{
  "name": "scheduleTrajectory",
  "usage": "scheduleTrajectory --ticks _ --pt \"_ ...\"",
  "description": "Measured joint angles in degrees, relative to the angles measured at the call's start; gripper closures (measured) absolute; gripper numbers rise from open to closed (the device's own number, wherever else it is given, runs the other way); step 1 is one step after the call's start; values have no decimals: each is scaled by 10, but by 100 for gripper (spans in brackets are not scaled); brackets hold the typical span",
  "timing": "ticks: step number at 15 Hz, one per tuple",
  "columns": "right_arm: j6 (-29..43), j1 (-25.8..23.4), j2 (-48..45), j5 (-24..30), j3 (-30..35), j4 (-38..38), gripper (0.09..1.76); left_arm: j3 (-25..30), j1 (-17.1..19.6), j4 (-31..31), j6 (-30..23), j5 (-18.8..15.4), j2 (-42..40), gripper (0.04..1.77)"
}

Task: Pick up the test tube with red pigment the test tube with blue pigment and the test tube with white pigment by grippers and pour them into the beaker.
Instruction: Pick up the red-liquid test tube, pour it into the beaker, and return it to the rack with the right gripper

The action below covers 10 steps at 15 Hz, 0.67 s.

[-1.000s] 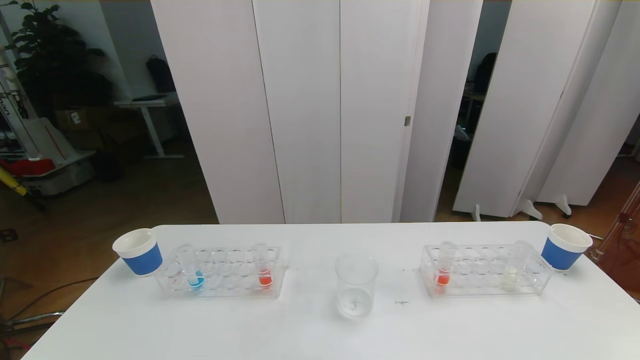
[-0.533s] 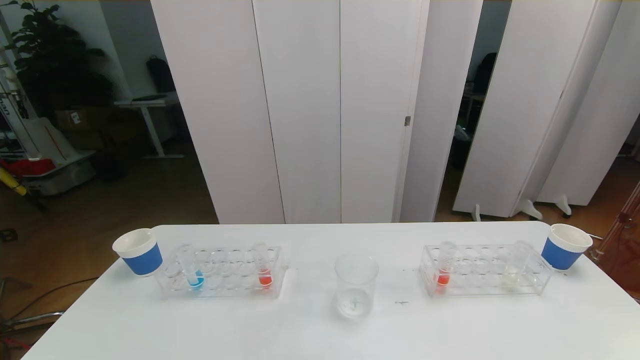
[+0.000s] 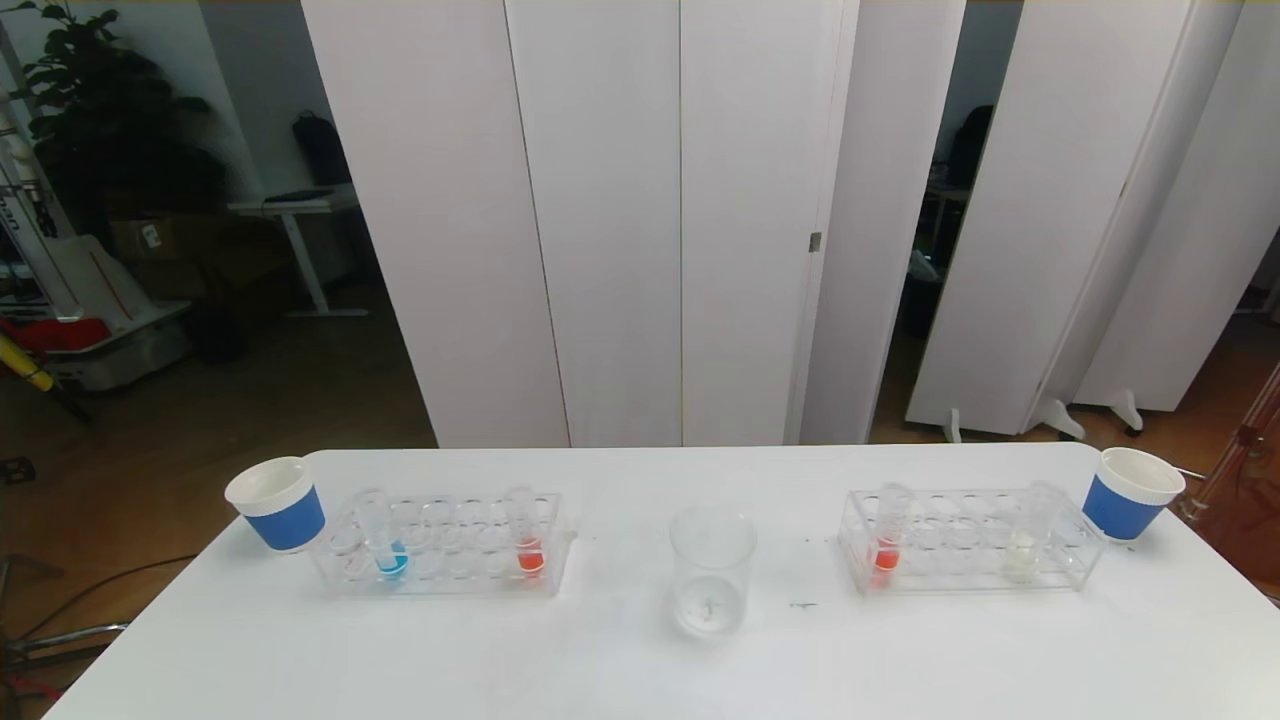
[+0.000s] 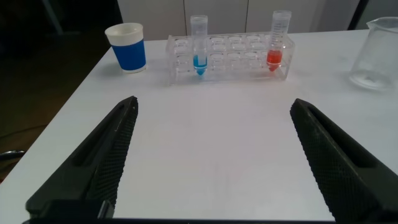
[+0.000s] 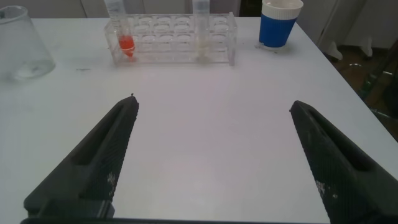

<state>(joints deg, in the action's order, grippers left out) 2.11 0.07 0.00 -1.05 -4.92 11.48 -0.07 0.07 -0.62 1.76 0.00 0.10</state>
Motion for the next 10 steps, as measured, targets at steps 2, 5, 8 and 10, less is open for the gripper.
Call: scheduleTrajectory --ticks 2,5,8,10 --pt "0 0 0 0 0 0 10 0 0 0 0 0 0 6" --pt "-1 0 0 0 0 0 10 0 0 0 0 0 0 6" --pt "-2 0 0 -3 0 -1 10 0 0 0 0 0 0 6" --pt "-2 0 0 -2 -5 -2 10 0 0 0 0 0 0 6"
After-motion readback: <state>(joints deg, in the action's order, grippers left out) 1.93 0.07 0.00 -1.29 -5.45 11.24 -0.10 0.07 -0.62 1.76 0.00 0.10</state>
